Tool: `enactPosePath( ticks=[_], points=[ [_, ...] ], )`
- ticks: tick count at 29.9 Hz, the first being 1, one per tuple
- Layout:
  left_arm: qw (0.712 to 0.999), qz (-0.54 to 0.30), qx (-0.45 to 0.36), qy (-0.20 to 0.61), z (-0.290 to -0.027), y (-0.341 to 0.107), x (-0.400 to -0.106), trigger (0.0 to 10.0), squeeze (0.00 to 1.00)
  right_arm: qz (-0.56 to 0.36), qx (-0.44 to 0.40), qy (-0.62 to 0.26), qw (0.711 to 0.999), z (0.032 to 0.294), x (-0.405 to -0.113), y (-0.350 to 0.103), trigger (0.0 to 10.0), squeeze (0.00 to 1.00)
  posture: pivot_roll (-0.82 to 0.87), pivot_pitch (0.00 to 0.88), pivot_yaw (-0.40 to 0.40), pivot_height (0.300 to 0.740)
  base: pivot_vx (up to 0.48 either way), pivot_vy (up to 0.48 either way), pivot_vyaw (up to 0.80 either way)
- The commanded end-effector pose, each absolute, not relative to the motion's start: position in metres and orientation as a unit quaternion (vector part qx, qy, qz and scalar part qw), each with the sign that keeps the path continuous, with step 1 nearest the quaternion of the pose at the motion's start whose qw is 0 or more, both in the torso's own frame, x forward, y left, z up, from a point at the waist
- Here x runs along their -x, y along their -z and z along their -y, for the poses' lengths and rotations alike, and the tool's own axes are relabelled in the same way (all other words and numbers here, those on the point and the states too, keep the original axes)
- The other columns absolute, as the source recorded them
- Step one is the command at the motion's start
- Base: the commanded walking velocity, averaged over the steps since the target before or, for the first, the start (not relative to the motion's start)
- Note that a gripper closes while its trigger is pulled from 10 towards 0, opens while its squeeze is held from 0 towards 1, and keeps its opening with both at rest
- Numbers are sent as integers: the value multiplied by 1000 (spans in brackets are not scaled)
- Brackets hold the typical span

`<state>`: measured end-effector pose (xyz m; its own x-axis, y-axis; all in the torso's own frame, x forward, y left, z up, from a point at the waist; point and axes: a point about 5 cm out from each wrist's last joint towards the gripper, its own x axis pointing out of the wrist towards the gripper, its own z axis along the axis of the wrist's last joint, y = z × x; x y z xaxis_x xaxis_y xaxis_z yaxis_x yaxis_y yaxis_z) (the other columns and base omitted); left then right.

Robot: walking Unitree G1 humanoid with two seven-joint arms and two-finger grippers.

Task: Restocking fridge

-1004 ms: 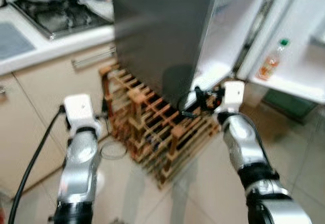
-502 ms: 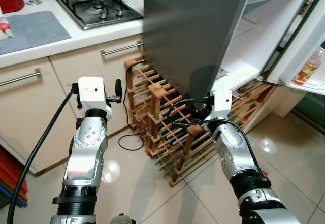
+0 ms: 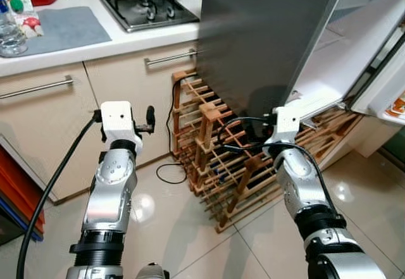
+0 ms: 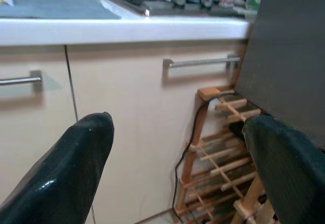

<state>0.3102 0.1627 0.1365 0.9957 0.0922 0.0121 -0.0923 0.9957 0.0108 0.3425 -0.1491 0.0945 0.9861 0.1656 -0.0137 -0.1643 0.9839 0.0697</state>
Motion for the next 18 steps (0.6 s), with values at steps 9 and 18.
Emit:
enactPosePath(
  ticks=[9, 18],
  points=[
    [995, 27, -30, -91, -174, -141, -315, 10000, 0, 54, -30, -99, 993, 140, -348, -119, 10000, 0, -3, 0, -125, 740, 0, 213, 591],
    [995, 44, -56, -70, -166, -143, -317, 10000, 0, 52, -54, -85, 994, 137, -346, -115, 10000, 0, -61, 0, -52, 740, 0, 0, 588]
  ],
)
